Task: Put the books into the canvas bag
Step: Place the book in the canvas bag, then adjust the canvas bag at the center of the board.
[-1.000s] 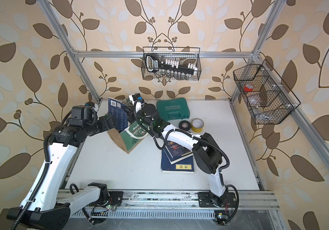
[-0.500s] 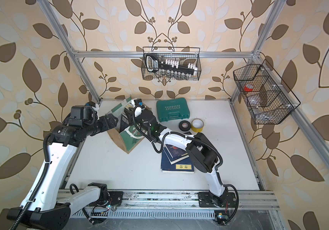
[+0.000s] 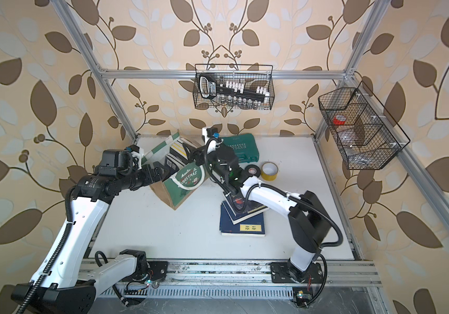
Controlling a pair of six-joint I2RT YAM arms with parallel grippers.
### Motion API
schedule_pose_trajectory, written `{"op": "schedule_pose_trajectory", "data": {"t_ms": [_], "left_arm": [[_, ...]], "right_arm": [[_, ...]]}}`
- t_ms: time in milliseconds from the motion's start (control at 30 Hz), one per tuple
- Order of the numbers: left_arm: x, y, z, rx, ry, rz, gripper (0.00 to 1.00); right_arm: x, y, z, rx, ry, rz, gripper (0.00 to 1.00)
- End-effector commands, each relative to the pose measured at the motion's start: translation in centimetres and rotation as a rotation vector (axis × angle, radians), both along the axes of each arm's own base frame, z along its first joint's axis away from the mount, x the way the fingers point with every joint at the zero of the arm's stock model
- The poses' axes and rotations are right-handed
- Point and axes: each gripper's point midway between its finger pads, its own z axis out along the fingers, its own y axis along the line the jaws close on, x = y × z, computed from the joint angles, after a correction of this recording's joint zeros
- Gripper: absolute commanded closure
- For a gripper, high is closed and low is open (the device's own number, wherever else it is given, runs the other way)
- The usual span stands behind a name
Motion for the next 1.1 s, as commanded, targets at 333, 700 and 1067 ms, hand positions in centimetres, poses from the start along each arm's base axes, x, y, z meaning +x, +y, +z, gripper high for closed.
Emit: {"op": "schedule_pose_trajectory", "data": {"t_ms": [333,700,1067], "left_arm": [[-4.8,-12.8,-1.7,-0.112,-0.039,-0.464,0.01],[-4.4,-15.3,-3.5,-0.065,-0.022,-0.495,0.01],[-6.5,-18.6,-4.1,-0.098,0.008,-0.64,0.01]], "right_arm": [[-3.1,-24.3,-14.2,0.011,0.517,-0.357,0.02],[-5.4,-32.1,-26.4,0.091,0.874,-0.475,0.02],[-7.3,-29.4,-31.4,0.17,1.009,-0.33,0.03]]}}
